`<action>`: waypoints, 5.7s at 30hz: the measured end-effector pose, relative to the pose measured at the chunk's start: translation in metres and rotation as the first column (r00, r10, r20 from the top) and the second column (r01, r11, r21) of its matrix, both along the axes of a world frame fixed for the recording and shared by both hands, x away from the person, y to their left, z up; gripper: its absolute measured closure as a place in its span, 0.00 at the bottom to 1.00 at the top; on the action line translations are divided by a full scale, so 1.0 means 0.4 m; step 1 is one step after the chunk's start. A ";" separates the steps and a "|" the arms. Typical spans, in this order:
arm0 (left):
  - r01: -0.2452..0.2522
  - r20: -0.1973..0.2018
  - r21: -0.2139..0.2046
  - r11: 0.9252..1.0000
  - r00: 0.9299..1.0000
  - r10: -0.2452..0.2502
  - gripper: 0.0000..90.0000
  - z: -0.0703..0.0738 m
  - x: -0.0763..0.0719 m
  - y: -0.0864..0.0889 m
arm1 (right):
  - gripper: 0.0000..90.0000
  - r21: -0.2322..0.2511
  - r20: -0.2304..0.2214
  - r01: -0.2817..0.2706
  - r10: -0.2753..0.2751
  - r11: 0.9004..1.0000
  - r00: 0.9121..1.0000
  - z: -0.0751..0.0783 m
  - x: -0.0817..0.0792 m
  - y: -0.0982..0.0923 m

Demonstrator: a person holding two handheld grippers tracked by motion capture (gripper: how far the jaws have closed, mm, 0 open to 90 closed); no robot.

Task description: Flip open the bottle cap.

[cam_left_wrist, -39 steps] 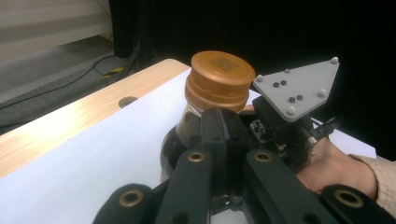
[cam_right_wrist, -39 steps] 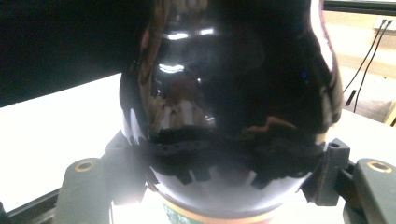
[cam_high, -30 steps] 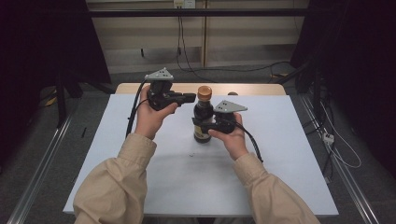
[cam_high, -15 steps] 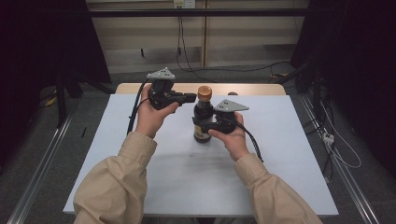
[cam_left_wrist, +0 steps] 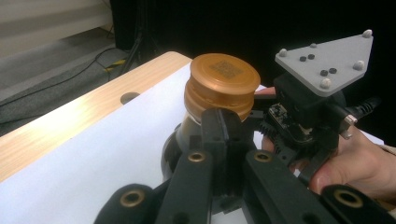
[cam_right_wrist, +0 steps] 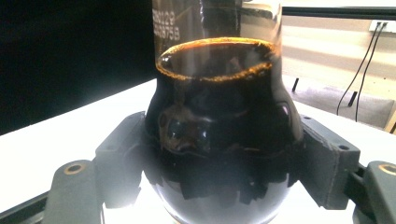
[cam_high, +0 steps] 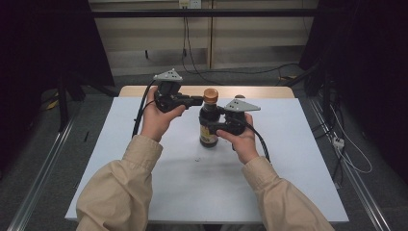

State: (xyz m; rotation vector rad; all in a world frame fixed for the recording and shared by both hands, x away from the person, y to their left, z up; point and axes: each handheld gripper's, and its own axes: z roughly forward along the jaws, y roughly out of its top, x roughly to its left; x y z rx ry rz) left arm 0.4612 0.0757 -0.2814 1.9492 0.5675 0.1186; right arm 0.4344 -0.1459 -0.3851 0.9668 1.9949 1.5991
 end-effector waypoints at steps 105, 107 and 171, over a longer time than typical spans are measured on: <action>-0.027 -0.009 0.063 0.998 1.000 0.028 1.00 0.041 -0.001 -0.024 | 0.28 -0.010 -0.002 -0.010 0.010 1.000 1.000 -0.009 0.001 0.001; -0.024 -0.010 0.064 0.998 1.000 0.025 1.00 0.044 0.001 -0.024 | 0.28 -0.008 -0.004 -0.008 0.008 1.000 1.000 -0.009 0.001 0.000; -0.026 0.010 0.055 0.998 1.000 0.026 1.00 0.080 0.008 -0.056 | 0.28 0.009 -0.015 -0.006 0.006 1.000 1.000 -0.011 0.003 -0.005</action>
